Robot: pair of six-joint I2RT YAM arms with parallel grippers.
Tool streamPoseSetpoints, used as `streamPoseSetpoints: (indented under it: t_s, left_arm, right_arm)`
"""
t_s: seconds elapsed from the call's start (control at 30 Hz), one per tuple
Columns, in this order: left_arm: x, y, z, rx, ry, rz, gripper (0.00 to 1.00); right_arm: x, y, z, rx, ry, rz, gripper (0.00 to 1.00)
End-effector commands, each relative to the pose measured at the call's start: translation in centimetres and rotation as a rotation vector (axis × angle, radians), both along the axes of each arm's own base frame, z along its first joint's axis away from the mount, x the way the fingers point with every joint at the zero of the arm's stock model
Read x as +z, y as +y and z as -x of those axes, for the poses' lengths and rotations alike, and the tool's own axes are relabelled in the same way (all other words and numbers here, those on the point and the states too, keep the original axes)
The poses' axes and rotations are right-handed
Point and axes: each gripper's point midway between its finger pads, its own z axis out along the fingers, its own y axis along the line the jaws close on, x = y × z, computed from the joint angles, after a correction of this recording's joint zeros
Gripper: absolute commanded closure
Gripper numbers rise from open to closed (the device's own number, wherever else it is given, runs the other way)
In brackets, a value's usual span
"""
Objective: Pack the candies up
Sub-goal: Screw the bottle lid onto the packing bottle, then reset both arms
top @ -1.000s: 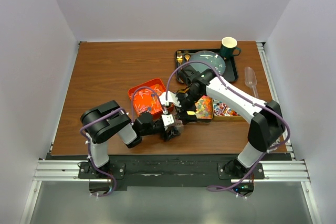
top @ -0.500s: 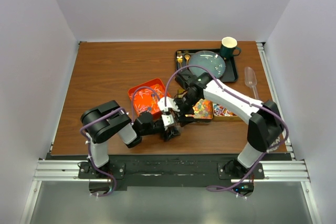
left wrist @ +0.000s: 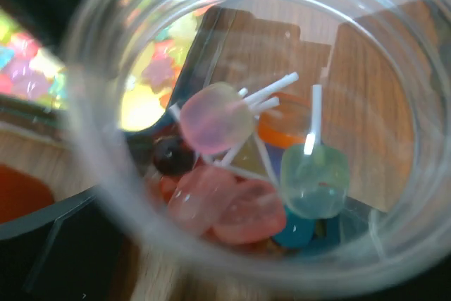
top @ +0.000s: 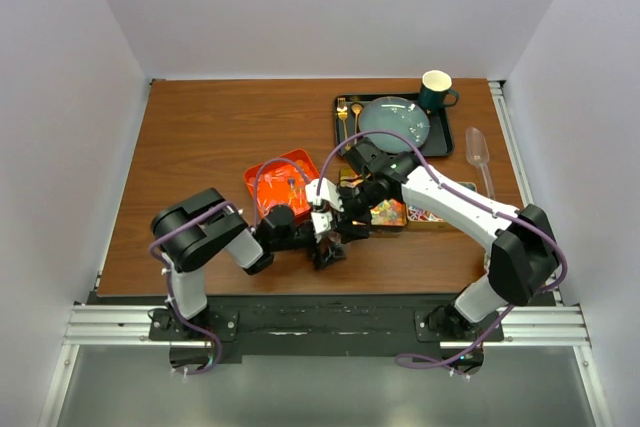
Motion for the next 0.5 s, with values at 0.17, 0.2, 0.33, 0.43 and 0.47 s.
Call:
streamPoseSetpoints:
  t_s: [0.17, 0.2, 0.33, 0.43, 0.47]
  left_arm:
    - [2.3, 5.2, 3.1, -0.020, 0.079, -0.140, 0.00]
    - [4.0, 5.5, 3.1, -0.025, 0.051, -0.117, 0.00]
    - [8.0, 6.8, 2.1, 0.041, -0.004, -0.032, 0.00]
    - [9.3, 7.3, 0.8, 0.048, -0.009, -0.058, 0.00]
    - [9.6, 7.8, 0.0, 0.073, -0.015, -0.077, 0.00]
  right_arm:
    - [-0.9, -1.2, 0.7, -0.029, 0.006, 0.040, 0.27]
    - [-0.4, -1.0, 0.6, -0.035, -0.001, 0.028, 0.25]
    - [3.6, -0.3, -0.5, -0.124, 0.004, -0.092, 0.01]
    - [6.5, -0.8, -1.3, -0.220, 0.034, -0.131, 0.01]
    - [7.0, -1.3, -1.8, -0.246, 0.029, -0.125, 0.01]
